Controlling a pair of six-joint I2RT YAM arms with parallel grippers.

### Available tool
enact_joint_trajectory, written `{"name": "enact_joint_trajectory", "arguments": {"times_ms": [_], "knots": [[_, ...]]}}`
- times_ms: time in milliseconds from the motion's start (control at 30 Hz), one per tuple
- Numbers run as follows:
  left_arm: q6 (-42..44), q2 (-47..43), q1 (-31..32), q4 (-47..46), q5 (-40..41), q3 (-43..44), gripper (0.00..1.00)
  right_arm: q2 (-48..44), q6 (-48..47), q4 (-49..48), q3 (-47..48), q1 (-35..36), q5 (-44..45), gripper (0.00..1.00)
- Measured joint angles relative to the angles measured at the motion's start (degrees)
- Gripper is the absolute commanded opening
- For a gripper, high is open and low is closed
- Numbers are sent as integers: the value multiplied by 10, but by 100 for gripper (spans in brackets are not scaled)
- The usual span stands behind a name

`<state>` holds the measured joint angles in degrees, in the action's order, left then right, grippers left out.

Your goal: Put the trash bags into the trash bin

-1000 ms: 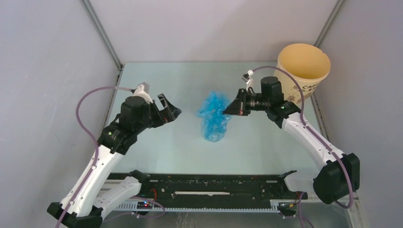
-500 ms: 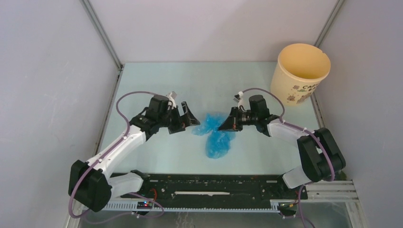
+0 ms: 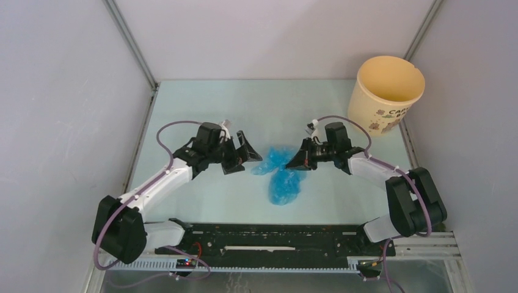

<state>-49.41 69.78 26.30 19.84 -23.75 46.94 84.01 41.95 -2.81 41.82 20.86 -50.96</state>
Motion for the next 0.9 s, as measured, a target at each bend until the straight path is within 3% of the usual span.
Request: {"name": "enact_joint_trajectory", "arguments": {"times_ms": [200,300,433,633,900], "knots": [[15,56,19,-27,-58,-2,97,-17,4,33,0,-12,-19,0],[35,118,41,-21,-69,-1,64,-35,-1,64,0,-12,-21,0],[43,123,52,-9,-59,-2,33,-61,-36,143,14,-12,-9,0],[55,52,52,35,-14,-2,1,-95,-113,275,60,-12,41,0],[75,-76,52,120,41,11,0,-98,-164,380,125,-2,89,0]]}}
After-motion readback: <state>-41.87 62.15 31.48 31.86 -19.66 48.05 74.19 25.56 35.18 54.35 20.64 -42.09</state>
